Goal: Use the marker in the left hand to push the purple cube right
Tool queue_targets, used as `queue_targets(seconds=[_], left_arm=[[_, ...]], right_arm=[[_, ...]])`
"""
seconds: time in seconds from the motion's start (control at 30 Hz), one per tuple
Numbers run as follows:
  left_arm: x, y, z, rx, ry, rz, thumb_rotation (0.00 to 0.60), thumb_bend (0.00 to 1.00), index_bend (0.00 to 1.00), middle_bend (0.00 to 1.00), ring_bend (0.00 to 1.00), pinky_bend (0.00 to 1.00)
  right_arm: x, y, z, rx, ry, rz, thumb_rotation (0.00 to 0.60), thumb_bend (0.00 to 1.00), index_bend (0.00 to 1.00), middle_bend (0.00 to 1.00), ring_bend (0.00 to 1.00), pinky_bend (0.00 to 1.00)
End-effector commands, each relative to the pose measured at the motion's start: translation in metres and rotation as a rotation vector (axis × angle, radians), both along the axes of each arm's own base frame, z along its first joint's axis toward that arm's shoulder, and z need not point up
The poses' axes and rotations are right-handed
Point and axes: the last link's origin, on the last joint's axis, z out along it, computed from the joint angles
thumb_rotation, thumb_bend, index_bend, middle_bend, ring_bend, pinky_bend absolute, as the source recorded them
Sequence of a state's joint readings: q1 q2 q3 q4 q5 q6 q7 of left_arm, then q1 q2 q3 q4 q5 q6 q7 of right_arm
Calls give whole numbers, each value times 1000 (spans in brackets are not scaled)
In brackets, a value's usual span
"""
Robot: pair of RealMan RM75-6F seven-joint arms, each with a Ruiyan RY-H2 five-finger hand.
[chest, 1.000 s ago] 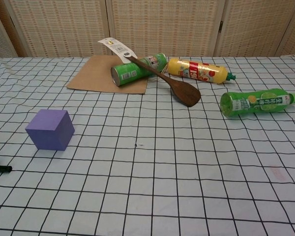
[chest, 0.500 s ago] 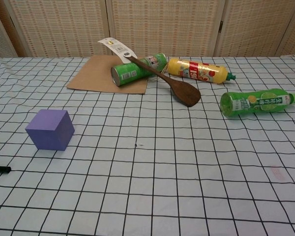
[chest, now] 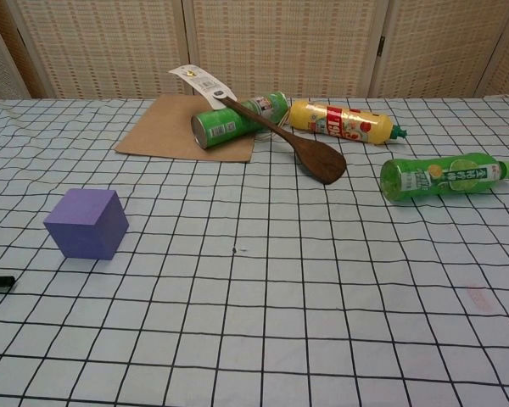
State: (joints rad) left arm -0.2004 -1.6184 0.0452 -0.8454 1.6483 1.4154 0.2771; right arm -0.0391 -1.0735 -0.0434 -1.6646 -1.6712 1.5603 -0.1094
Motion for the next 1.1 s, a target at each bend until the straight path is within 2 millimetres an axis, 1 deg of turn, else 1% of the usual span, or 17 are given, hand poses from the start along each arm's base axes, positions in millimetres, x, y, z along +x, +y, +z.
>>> queue_targets(seconds=[0.03, 0.17, 0.3, 0.43, 0.5, 0.67, 0.77, 0.97, 1.1], left_arm=[[1, 3, 5, 34, -31, -43, 600, 567, 812, 790, 796, 1000], [-3, 13, 19, 57, -41, -74, 600, 575, 831, 807, 808, 1000], [-10, 32, 35, 79, -56, -77, 600, 575, 837, 814, 810, 1000], [-12, 49, 41, 76, -49, -76, 600, 577, 838, 815, 810, 1000], [-10, 58, 41, 70, -38, -82, 600, 578, 837, 814, 810, 1000], [-7, 64, 38, 59, -37, -87, 600, 580, 837, 815, 811, 1000], [2, 76, 30, 34, -14, -115, 600, 579, 837, 816, 811, 1000], [11, 85, 21, 9, 6, -123, 600, 576, 837, 818, 811, 1000], [20, 92, 16, 0, 19, -140, 600, 580, 837, 818, 811, 1000]], right_arm=[[0, 0, 0, -1, 1, -1, 600, 133, 0, 0, 0, 0], [0, 0, 0, -3, 3, -5, 600, 133, 0, 0, 0, 0], [0, -1, -1, -9, 10, -9, 600, 133, 0, 0, 0, 0], [-1, -3, -3, -10, 16, -17, 600, 133, 0, 0, 0, 0], [-1, -4, -5, -6, 21, -23, 600, 133, 0, 0, 0, 0], [-2, -5, -5, -3, 24, -28, 600, 133, 0, 0, 0, 0], [-3, -7, -3, -13, 22, -34, 600, 133, 0, 0, 0, 0], [-3, -7, 0, -19, 14, -36, 600, 133, 0, 0, 0, 0], [-4, -7, 3, -25, 7, -37, 600, 133, 0, 0, 0, 0]])
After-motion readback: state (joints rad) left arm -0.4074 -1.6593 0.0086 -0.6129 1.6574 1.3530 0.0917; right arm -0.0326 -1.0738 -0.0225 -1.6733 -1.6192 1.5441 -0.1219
